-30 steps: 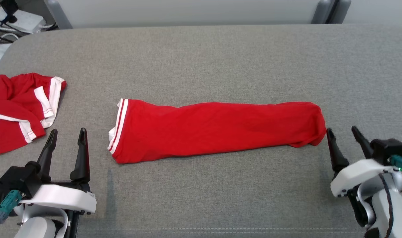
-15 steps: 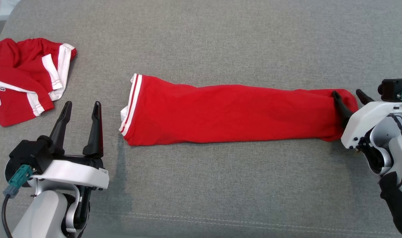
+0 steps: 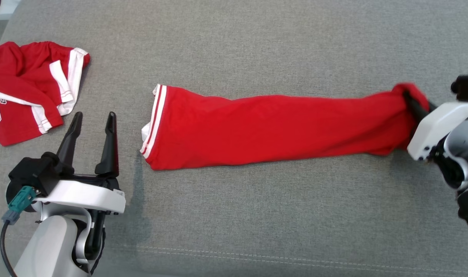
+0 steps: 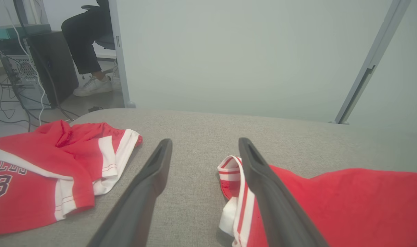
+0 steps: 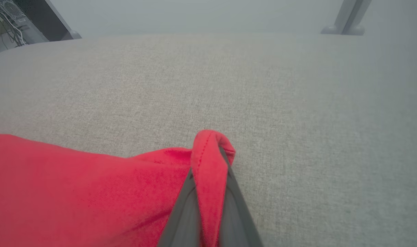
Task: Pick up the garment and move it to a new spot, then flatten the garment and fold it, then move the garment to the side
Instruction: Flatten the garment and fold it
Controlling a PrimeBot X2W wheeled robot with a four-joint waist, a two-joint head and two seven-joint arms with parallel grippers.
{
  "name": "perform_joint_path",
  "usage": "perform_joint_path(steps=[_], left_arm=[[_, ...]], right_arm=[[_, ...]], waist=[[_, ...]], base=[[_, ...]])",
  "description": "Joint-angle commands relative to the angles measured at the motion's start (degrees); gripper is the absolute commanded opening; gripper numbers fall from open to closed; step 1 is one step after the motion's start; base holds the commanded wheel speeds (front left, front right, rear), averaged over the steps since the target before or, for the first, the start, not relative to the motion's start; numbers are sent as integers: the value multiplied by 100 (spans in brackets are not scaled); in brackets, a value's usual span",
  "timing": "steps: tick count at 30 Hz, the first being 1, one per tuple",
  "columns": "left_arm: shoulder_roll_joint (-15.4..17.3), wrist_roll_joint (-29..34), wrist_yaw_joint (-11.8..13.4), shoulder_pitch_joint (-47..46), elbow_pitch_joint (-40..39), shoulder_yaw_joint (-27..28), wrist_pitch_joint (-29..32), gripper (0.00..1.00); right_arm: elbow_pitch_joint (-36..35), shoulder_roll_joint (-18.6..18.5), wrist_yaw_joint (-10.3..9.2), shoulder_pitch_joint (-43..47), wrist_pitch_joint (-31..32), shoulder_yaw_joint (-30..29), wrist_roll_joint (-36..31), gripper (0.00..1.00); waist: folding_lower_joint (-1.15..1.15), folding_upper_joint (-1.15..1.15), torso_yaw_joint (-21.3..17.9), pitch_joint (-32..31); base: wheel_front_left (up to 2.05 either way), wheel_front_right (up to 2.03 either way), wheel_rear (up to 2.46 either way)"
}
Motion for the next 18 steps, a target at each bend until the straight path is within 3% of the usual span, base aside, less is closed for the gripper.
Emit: perform_joint_path(steps=[1, 4, 8, 18], left_arm=[[150, 89, -44, -205, -84, 284, -58, 100], [124, 145, -100, -198, -42, 396, -58, 100], [83, 199, -168, -177, -26, 526, -58, 100], [-49, 302, -279, -69, 9, 758, -59, 100]], right_arm=[[-206, -138, 24, -201, -196, 53, -14, 0], [-397, -223, 24, -496, -675, 226, -229, 0], [-878, -499, 24, -643, -1291, 1071, -814, 0], [-1924, -1449, 24, 471, -1691, 3051, -1497, 0]], waist=[[0, 0, -34, -19], [0, 0, -112, -52], [0, 0, -206, -78], [0, 0, -500, -139]], base=[[0, 0, 0], [0, 0, 0], [0, 0, 0], [0, 0, 0]])
